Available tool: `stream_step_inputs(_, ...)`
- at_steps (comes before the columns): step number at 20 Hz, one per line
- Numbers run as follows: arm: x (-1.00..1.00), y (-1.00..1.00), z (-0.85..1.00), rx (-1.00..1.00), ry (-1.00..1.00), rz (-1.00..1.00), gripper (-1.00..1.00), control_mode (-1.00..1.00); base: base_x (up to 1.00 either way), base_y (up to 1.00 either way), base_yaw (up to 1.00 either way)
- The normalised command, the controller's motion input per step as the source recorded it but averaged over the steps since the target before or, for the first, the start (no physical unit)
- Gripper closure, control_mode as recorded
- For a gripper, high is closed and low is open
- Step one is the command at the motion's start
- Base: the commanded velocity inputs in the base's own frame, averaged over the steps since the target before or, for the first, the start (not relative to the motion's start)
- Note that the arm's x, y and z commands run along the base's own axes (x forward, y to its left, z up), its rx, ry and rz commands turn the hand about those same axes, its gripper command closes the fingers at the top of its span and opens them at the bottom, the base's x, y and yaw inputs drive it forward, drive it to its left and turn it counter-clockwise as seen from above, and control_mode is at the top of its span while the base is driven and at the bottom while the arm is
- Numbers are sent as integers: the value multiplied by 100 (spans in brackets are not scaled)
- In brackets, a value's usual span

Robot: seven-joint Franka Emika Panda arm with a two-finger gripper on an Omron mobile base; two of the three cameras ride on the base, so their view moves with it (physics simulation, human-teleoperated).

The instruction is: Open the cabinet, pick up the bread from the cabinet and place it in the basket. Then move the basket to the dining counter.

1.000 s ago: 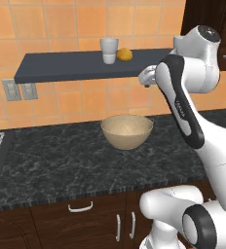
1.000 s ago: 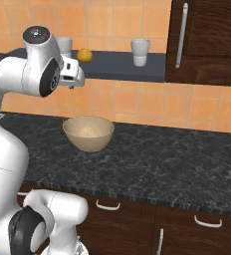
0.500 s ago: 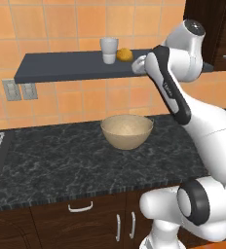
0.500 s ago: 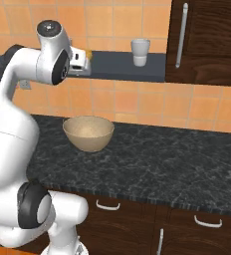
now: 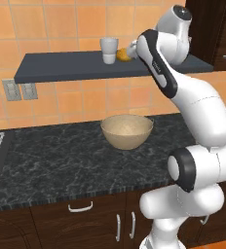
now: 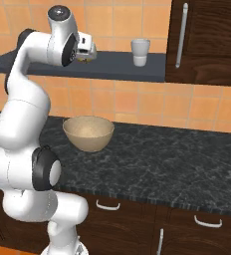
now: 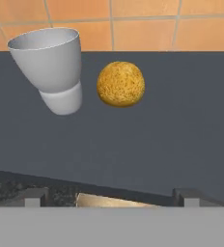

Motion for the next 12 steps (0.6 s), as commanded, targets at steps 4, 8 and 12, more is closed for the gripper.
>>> stream_step_inputs(4, 45, 0, 0, 0, 0, 0, -100, -100, 0, 0, 0)
stream_step_inputs(8, 43, 3, -19, 0, 0, 0, -100, -100, 0, 0, 0)
stream_step_inputs(12, 31, 19, -28, -1, 0, 1, -100, -100, 0, 0, 0)
